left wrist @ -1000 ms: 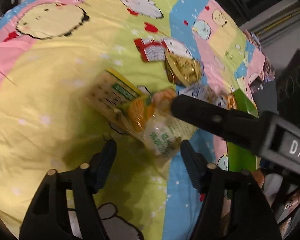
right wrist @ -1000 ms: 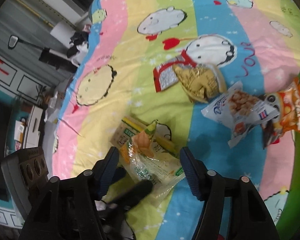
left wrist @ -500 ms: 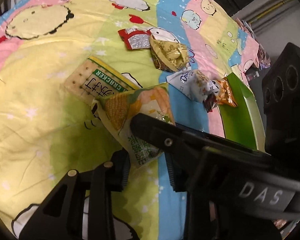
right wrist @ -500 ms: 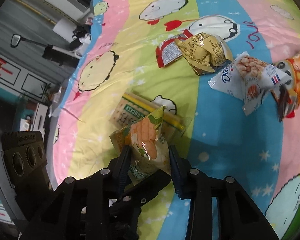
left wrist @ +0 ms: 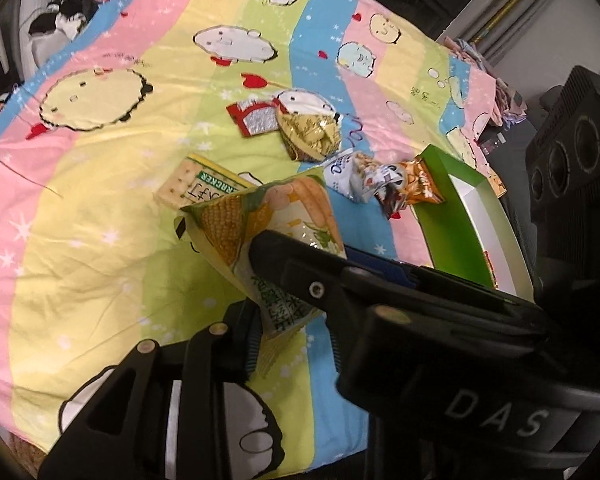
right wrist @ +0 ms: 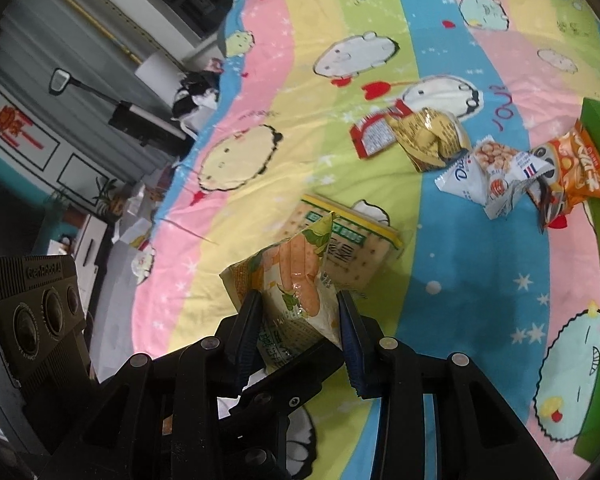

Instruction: Organize snacks

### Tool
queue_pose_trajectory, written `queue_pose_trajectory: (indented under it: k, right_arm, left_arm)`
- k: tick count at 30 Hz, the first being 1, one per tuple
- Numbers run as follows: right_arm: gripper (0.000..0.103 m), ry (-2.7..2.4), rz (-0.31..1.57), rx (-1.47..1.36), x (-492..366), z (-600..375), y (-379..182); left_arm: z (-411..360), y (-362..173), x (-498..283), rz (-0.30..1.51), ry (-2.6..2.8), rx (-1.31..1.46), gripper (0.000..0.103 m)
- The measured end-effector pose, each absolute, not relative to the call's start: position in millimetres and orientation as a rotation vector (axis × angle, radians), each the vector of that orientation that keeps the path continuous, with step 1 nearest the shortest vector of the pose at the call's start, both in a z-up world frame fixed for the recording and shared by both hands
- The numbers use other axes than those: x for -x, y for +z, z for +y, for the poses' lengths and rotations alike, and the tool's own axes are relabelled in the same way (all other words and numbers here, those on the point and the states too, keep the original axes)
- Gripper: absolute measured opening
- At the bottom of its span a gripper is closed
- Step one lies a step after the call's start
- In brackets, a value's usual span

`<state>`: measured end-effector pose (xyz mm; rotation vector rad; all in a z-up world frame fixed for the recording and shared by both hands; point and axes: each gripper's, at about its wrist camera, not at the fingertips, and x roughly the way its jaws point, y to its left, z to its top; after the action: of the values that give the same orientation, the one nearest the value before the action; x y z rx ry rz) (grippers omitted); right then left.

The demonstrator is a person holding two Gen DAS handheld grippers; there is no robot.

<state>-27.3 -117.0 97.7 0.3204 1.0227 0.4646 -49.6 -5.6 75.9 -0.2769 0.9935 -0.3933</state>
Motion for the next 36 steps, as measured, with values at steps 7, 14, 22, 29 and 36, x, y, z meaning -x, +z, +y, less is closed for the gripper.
queue_pose_trajectory:
  k: [7, 14, 22, 29, 36]
  right_arm:
    - [0.040, 0.465, 0.984, -0.310, 41, -111, 113]
    - [0.040, 0.472, 0.947, -0.312, 52, -112, 123]
    - [0.040, 0.466, 0.889, -0.312, 66, -117, 141]
    - [0.040, 0.456, 0.841, -0.316, 77, -125, 152]
    - [0.040, 0.440, 0.787, -0.324, 89, -135, 165]
  left_arm:
    - [-4, 88, 60, 0.961, -0.395, 0.270, 0.027]
    - [-5, 101, 69, 0.930, -0.395, 0.248, 0.027]
    - [-10, 118, 81, 0.879, -0.412, 0.225, 0.027]
    - [-19, 130, 88, 0.844, -0.430, 0.191, 0.027]
    - [-27, 142, 95, 0.803, -0.455, 0.164, 0.027]
